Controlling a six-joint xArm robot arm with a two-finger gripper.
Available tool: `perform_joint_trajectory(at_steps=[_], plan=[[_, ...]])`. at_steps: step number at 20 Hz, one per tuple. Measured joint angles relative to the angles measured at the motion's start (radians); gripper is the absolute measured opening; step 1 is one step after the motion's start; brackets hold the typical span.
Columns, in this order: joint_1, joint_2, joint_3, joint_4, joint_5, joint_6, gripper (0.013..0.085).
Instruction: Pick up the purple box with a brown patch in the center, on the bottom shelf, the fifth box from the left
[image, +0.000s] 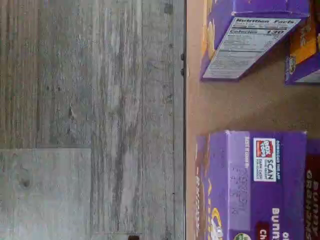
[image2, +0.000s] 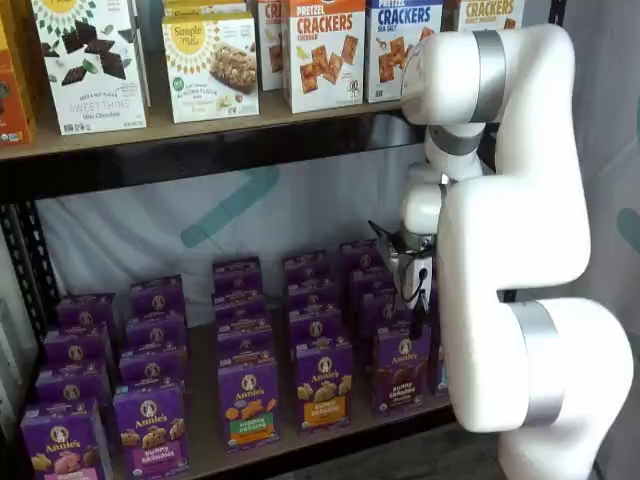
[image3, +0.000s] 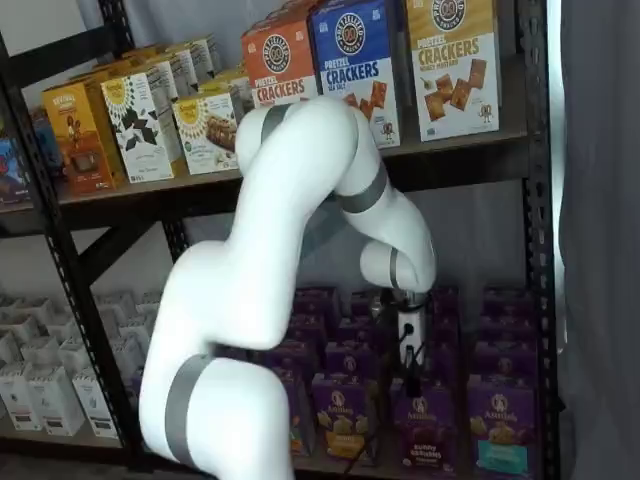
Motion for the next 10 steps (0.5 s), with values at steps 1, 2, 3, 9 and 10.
perform_joint_trajectory(at_steps=[1, 2, 3, 9, 10], plan=[[-0.002, -0.001, -0.008, 0.031, 0.027, -0.03, 0.085], [-0.007, -0.007, -0.013, 0.067, 0.056, -0.064, 0.085], [-0.011, -0.013, -0.012, 0.084, 0.069, -0.08, 0.085], [-0.026, -0.029, -0.014, 0.093, 0.095, -0.101, 0.085], [-0.028, -0.026, -0.021, 0.094, 0.101, -0.103, 0.085]])
